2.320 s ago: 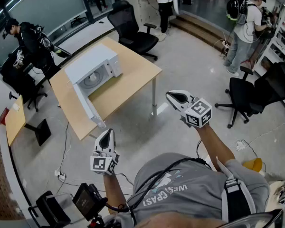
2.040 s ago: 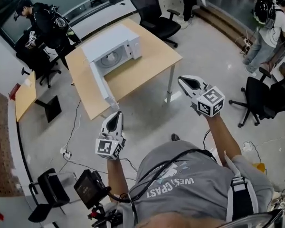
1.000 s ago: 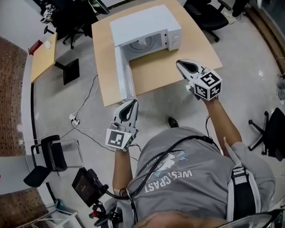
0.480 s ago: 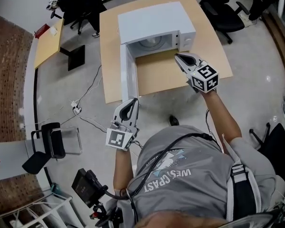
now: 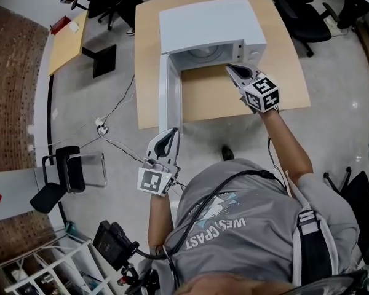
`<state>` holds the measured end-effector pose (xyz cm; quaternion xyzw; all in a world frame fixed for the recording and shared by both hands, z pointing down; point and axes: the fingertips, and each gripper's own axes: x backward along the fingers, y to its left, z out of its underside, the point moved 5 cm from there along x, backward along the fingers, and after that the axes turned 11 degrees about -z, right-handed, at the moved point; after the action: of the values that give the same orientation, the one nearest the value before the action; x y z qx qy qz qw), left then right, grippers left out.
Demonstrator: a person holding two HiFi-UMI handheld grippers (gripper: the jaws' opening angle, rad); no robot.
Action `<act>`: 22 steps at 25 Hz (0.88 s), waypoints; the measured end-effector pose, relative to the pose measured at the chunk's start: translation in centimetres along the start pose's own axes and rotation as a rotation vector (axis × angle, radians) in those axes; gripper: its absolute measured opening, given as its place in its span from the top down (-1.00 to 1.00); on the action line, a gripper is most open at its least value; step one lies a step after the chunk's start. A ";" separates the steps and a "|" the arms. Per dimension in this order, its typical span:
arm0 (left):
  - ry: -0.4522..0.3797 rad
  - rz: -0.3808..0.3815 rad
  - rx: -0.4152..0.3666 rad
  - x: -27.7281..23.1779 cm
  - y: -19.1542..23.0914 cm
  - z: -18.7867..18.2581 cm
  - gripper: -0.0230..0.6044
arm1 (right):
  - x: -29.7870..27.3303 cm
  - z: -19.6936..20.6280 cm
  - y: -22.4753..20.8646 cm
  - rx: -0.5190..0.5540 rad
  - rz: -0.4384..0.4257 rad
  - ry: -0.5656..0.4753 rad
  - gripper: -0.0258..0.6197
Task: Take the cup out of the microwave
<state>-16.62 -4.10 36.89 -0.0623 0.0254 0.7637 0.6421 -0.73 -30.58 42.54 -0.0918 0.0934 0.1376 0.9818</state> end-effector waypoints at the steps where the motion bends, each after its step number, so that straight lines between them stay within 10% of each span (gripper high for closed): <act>1: 0.011 -0.008 -0.003 -0.2 0.1 0.1 0.79 | -0.5 0.4 -0.7 -0.002 -0.002 0.009 0.89; 22: 0.117 -0.112 0.028 -2.5 2.8 0.6 0.79 | -11.9 7.8 -10.4 -0.023 0.023 0.153 0.89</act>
<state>-18.96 -6.94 37.66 -0.0992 0.0700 0.7211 0.6822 -7.75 -41.78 54.18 -0.1124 0.1675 0.1427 0.9690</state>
